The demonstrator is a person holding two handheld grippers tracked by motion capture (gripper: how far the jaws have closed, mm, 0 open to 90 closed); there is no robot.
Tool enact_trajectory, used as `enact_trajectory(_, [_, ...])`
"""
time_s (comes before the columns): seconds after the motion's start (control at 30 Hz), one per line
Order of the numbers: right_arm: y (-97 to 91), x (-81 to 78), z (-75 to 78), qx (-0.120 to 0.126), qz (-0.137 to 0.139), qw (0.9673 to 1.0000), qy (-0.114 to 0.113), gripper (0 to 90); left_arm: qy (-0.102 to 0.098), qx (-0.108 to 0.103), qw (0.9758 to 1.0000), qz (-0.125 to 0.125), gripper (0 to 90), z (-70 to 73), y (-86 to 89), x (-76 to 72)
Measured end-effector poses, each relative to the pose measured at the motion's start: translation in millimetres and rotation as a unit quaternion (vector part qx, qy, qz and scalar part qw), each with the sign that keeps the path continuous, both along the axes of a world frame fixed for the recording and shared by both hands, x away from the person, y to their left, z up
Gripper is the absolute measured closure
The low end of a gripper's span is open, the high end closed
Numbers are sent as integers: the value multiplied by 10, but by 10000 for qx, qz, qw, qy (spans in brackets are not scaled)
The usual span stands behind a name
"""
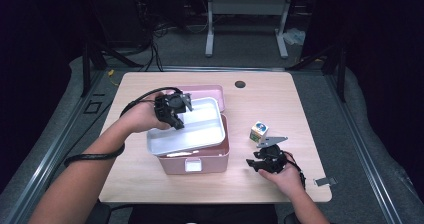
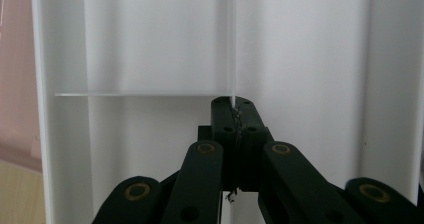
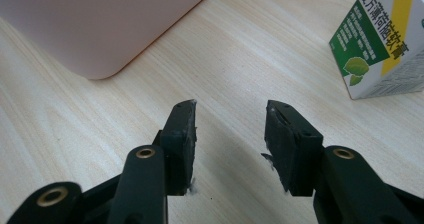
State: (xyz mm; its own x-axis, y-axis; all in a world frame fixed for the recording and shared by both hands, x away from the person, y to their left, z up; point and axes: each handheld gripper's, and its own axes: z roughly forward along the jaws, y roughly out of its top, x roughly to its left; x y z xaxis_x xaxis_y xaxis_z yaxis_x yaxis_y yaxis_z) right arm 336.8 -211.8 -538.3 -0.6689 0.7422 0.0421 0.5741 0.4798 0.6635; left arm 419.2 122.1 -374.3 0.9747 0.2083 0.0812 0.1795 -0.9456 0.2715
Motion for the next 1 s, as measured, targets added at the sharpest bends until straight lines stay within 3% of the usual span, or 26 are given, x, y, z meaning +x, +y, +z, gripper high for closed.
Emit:
enact_trajectory(0.2, [-10,2,3,56,-31,10000,-3,553,127,-138,9983,559,896,-17,375,28])
enact_trajectory(0.43, [15,9,2,24,-17,10000,4,552,215,-320,9930,1118,896,-16,868,9])
enact_trajectory(0.57, [17,19,6,37,-10,10000,-16,551,224,-414,9881,1465,896,-5,1145,-22])
enact_trajectory(0.8, [35,34,6,39,21,10000,-19,551,241,-649,9760,2065,896,-69,1560,-69])
enact_trajectory(0.93, [36,39,7,45,27,10000,-26,551,181,-609,9700,2348,896,-155,1730,-85])
enact_trajectory(1.0, [37,41,9,54,27,10000,-18,550,170,-652,9657,2508,896,-225,1789,-95])
